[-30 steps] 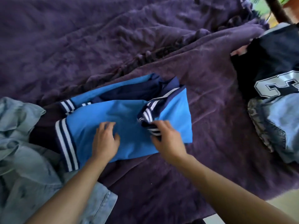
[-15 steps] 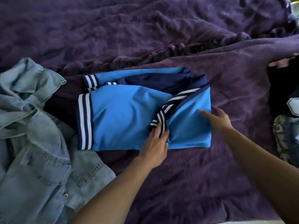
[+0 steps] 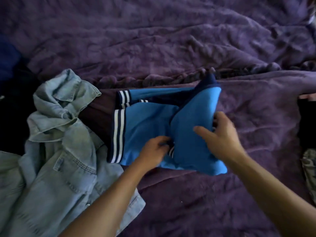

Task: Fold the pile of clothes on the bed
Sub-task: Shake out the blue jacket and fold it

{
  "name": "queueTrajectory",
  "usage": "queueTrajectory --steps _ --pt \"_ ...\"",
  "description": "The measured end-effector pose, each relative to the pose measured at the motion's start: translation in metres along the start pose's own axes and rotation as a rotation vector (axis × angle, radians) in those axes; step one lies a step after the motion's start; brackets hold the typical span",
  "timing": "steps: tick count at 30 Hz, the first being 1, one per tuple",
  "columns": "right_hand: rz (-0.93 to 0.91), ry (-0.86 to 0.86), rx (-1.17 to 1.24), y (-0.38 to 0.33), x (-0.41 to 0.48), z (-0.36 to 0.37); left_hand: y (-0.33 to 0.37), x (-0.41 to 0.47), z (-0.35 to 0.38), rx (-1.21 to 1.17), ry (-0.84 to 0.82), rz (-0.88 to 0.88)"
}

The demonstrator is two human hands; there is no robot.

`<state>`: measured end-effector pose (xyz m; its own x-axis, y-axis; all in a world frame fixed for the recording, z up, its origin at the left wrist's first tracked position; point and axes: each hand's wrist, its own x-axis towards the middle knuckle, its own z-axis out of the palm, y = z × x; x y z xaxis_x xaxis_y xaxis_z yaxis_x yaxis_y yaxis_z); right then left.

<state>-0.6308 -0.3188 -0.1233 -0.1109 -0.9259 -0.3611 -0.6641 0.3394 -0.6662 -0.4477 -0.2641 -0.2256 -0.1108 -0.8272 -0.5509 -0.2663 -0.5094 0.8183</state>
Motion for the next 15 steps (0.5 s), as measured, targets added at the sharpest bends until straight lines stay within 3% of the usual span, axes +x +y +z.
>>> queueTrajectory --steps 3,5,10,12,15 --pt "-0.138 -0.125 -0.188 -0.052 -0.012 0.07 -0.021 -0.028 -0.08 -0.065 0.433 -0.032" --pt "-0.175 -0.238 -0.252 -0.076 -0.018 0.128 -0.039 -0.046 -0.127 -0.072 0.625 -0.101" --pt "-0.198 -0.685 -0.314 -0.082 -0.022 0.218 -0.058 -0.073 -0.176 0.103 0.817 -0.102" --pt "-0.29 -0.658 -0.249 -0.067 -0.021 0.212 -0.046 -0.071 -0.167 0.219 0.885 0.036" --pt "-0.453 -0.231 -0.147 -0.033 -0.017 0.177 -0.021 -0.054 -0.129 0.339 0.855 0.225"
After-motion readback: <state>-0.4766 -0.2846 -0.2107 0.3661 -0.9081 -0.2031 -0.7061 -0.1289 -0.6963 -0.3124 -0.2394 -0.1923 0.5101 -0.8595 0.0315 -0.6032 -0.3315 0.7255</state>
